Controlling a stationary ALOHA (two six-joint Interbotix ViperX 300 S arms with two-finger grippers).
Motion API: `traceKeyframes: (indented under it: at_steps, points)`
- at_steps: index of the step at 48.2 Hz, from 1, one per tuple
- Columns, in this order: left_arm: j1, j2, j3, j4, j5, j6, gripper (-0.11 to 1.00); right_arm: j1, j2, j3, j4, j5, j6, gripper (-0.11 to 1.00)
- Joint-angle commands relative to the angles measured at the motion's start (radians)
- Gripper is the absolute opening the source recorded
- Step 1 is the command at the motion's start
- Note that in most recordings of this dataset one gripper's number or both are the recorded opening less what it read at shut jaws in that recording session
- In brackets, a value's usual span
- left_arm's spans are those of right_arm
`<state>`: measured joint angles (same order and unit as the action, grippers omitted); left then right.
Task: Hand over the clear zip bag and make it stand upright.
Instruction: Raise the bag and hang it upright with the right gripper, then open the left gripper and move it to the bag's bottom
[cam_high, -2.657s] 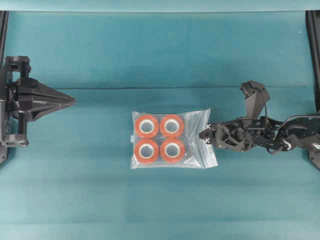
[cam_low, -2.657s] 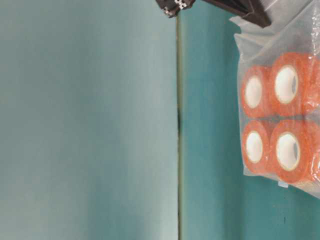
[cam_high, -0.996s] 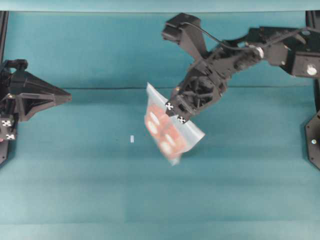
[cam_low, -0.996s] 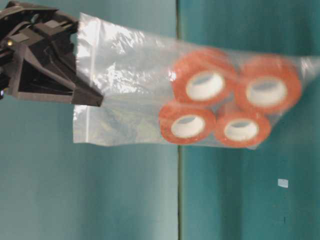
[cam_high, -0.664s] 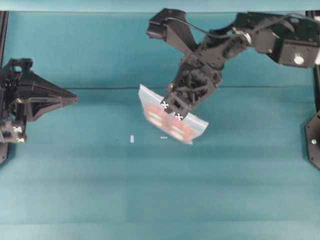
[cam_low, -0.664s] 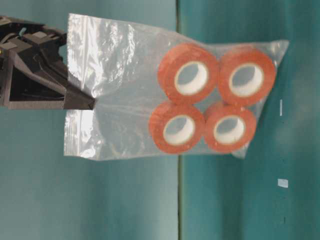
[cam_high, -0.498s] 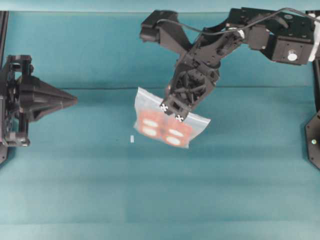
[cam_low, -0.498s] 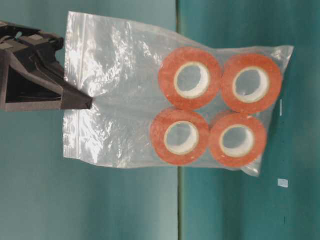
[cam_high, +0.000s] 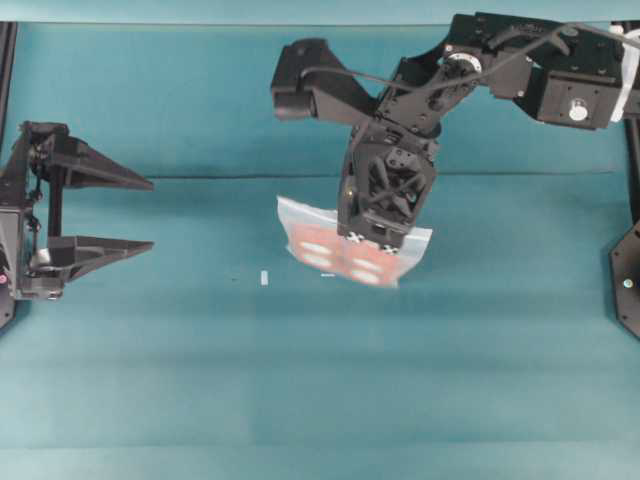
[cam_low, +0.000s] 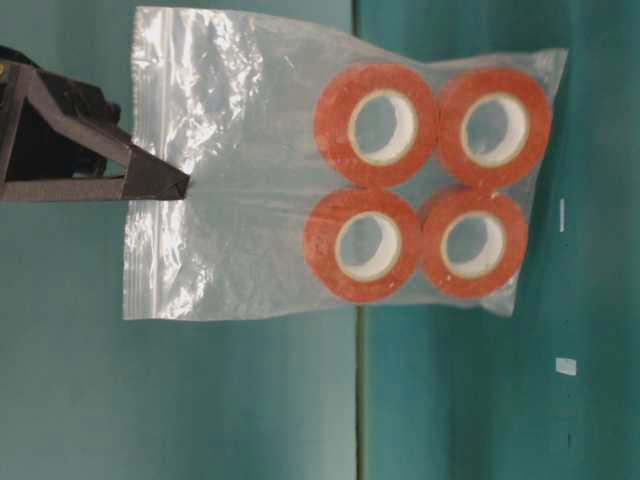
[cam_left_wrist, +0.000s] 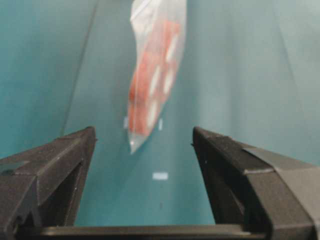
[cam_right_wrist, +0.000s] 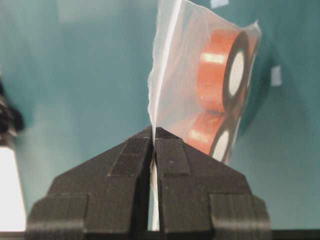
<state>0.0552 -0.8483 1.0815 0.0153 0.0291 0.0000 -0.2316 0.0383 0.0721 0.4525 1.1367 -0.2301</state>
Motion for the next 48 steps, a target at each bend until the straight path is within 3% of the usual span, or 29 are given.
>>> traceKeyframes:
  at_steps: [1, 17, 39, 48]
  points:
    - [0.005, 0.003, -0.012, 0.003, 0.002, 0.000, 0.83, 0.014, -0.014, -0.025, -0.020, -0.002, -0.052, 0.04]
    - [0.006, -0.003, -0.012, 0.003, -0.003, 0.000, 0.83, 0.023, 0.006, -0.038, -0.100, -0.002, -0.077, 0.04]
    - [0.006, 0.002, -0.005, 0.002, -0.002, -0.005, 0.83, 0.071, 0.046, -0.061, -0.107, -0.002, -0.078, 0.04]
    - [0.006, 0.020, 0.006, 0.003, -0.006, -0.006, 0.83, 0.078, 0.051, -0.061, -0.146, -0.006, -0.074, 0.04]
